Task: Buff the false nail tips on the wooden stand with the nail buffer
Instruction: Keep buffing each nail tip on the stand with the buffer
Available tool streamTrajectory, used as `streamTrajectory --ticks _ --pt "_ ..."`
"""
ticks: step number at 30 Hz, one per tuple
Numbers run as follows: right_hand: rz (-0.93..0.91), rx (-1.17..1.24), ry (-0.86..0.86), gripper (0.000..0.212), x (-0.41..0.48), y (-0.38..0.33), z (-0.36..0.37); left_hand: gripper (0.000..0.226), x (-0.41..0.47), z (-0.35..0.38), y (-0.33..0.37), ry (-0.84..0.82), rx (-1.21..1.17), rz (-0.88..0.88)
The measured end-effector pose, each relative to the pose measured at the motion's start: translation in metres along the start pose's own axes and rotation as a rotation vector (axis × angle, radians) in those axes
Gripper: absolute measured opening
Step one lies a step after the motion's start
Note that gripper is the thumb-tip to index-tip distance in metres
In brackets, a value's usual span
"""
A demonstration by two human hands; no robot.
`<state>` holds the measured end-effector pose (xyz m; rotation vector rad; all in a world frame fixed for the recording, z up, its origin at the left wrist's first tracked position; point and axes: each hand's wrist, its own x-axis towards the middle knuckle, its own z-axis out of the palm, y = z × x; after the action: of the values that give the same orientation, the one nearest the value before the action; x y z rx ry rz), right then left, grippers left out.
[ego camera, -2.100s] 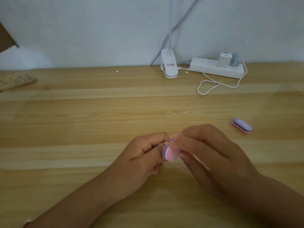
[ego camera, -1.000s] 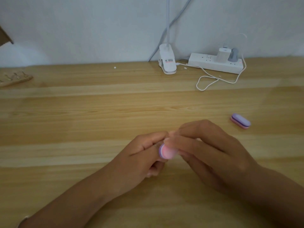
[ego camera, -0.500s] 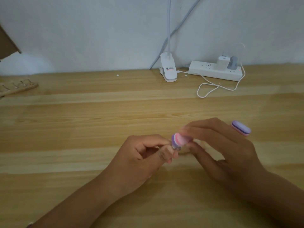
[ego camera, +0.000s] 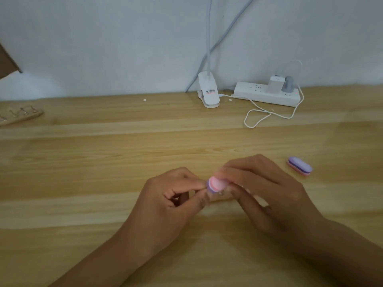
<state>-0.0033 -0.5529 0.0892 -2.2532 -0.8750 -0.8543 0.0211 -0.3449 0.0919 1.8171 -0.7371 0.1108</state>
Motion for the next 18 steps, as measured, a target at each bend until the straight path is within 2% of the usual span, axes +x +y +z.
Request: streamTrajectory --ticks 4,8,11,15,18 --pt "-0.076 -0.031 -0.022 0.026 -0.001 -0.006 0.005 0.018 0.0 0.001 0.002 0.007 0.041 0.025" --pt "-0.076 -0.121 -0.051 0.032 0.0 0.002 -0.002 0.014 0.0 0.001 0.003 0.026 0.05 -0.008" --pt "-0.148 -0.131 -0.066 0.031 -0.001 -0.004 0.002 0.014 0.0 0.001 0.004 0.022 0.03 0.005" --pt "-0.084 -0.151 -0.052 0.03 0.001 0.003 -0.005 0.007 0.0 0.002 0.005 0.033 0.025 -0.013" --pt "-0.105 -0.095 -0.049 0.029 0.0 -0.005 0.001 0.015 0.0 0.002 0.005 0.005 -0.088 -0.051"
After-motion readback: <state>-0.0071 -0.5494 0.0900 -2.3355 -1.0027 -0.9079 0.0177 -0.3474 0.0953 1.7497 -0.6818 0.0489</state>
